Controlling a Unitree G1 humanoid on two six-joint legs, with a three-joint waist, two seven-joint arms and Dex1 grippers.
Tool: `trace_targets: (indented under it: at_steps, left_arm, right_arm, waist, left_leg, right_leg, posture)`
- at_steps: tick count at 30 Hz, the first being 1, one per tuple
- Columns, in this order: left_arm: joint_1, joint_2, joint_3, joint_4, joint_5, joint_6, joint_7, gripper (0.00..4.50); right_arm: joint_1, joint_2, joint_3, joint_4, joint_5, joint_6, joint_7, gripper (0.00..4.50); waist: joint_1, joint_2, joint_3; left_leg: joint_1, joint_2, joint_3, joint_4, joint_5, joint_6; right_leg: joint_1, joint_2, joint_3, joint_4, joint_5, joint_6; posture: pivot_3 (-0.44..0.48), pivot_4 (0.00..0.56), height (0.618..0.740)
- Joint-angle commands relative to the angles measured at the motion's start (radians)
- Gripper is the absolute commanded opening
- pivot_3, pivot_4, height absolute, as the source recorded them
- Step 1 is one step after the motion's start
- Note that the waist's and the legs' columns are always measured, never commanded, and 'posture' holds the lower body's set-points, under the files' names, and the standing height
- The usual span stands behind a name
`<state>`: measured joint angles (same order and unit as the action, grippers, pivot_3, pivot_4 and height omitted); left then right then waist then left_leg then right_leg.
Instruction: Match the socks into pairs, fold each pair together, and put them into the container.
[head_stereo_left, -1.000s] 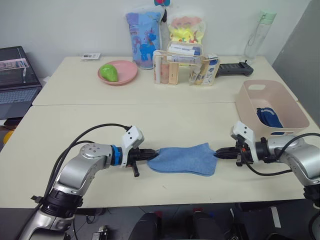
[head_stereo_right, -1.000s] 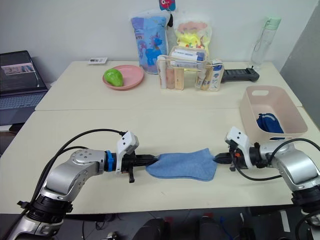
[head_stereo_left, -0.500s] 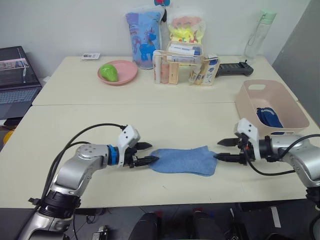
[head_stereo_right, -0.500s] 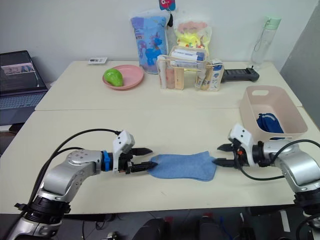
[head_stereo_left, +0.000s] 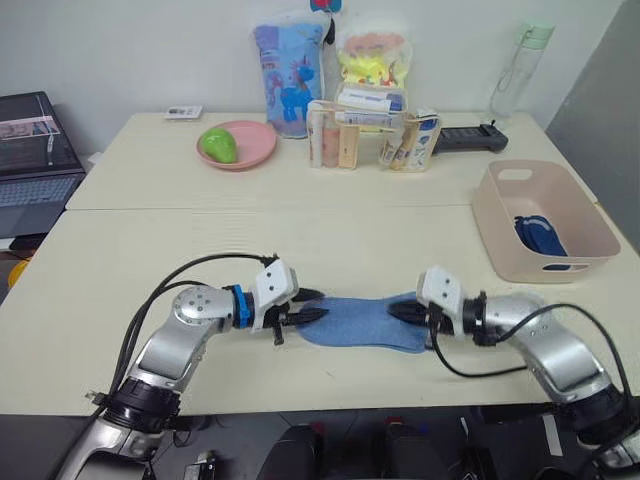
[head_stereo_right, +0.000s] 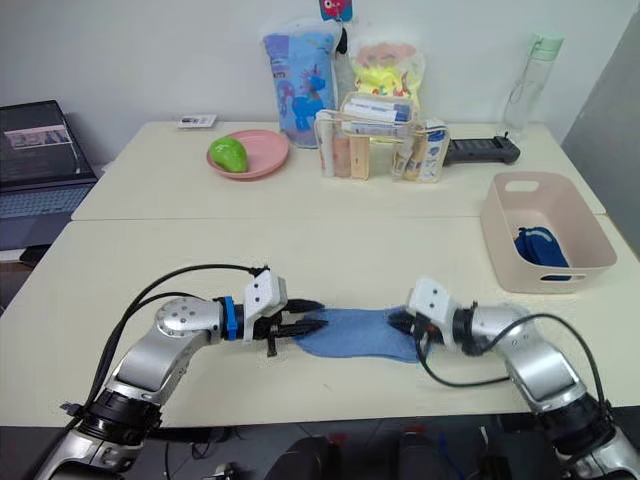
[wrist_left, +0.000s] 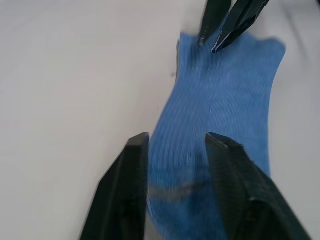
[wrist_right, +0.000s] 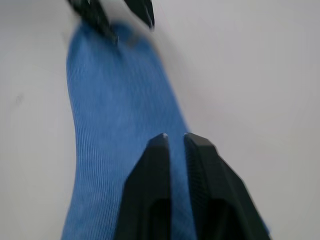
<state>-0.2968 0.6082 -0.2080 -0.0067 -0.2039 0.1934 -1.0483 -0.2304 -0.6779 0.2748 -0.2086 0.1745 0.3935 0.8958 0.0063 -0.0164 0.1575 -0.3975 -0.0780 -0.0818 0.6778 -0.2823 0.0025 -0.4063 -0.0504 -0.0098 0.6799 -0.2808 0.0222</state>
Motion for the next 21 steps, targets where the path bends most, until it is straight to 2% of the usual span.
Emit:
trace_targets:
  at_steps: [1, 2, 3, 8, 13, 16, 21]
  left_arm:
    - [0.0, 0.015, -0.01, 0.052, 0.061, -0.082, 0.006, 0.41]
    - [-0.002, 0.015, -0.011, 0.073, 0.074, -0.098, 0.007, 0.12]
    - [-0.002, 0.018, -0.012, 0.088, 0.083, -0.111, 0.003, 0.03]
    - [0.003, 0.016, 0.011, 0.091, 0.055, -0.117, -0.013, 0.03]
    - [0.024, 0.028, 0.046, 0.009, -0.008, -0.09, -0.052, 0.03]
    - [0.033, 0.047, 0.073, -0.055, -0.047, -0.066, -0.063, 0.0]
    - [0.039, 0.076, 0.083, -0.112, -0.064, -0.048, -0.08, 0.0]
  right_arm:
    - [0.025, -0.04, -0.012, 0.021, -0.058, -0.093, 0.008, 0.0]
    - [0.035, -0.05, -0.013, 0.032, -0.069, -0.114, 0.011, 0.0]
    - [0.049, -0.056, -0.029, 0.031, -0.058, -0.115, 0.014, 0.0]
    - [0.101, -0.092, -0.11, -0.018, 0.004, -0.106, 0.043, 0.0]
    - [0.124, -0.099, -0.228, -0.163, 0.177, 0.076, 0.049, 0.0]
    - [0.129, -0.08, -0.291, -0.208, 0.256, 0.189, 0.002, 0.6]
    - [0.135, -0.059, -0.279, -0.171, 0.216, 0.231, -0.081, 2.33]
  waist:
    - [0.0, 0.0, 0.0]
    - [0.0, 0.0, 0.0]
    - [0.0, 0.0, 0.0]
    - [0.002, 0.0, -0.001]
    - [0.0, 0.0, -0.001]
    - [-0.002, 0.0, -0.001]
    - [-0.003, 0.0, -0.001]
  left_leg:
    - [0.001, 0.0, 0.0, 0.0, 0.0, 0.0]
    - [0.001, 0.0, 0.0, 0.0, 0.0, 0.0]
    - [0.001, 0.0, 0.0, 0.0, 0.0, 0.0]
    - [0.002, 0.0, 0.0, 0.0, 0.0, 0.0]
    - [0.001, 0.001, 0.0, 0.0, 0.0, 0.0]
    - [0.001, 0.001, -0.001, 0.0, 0.0, 0.0]
    - [0.001, 0.001, -0.001, 0.0, -0.002, 0.003]
  right_leg:
    - [0.0, 0.0, 0.0, 0.0, 0.0, 0.0]
    - [0.001, 0.0, 0.0, 0.0, 0.0, 0.0]
    - [0.001, 0.0, 0.0, 0.0, 0.0, 0.0]
    - [0.002, 0.0, 0.0, 0.0, 0.0, 0.0]
    - [0.001, 0.0, 0.0, 0.0, 0.0, 0.0]
    - [0.001, 0.0, 0.0, 0.0, 0.0, 0.0]
    - [0.001, 0.0, 0.0, 0.0, 0.0, 0.0]
  posture:
    - [0.0, 0.15, 0.74]
    - [0.0, 0.15, 0.74]
    - [0.0, 0.15, 0.74]
    - [0.0, 0.15, 0.74]
    - [0.0, 0.15, 0.74]
    - [0.0, 0.15, 0.74]
    - [0.0, 0.15, 0.74]
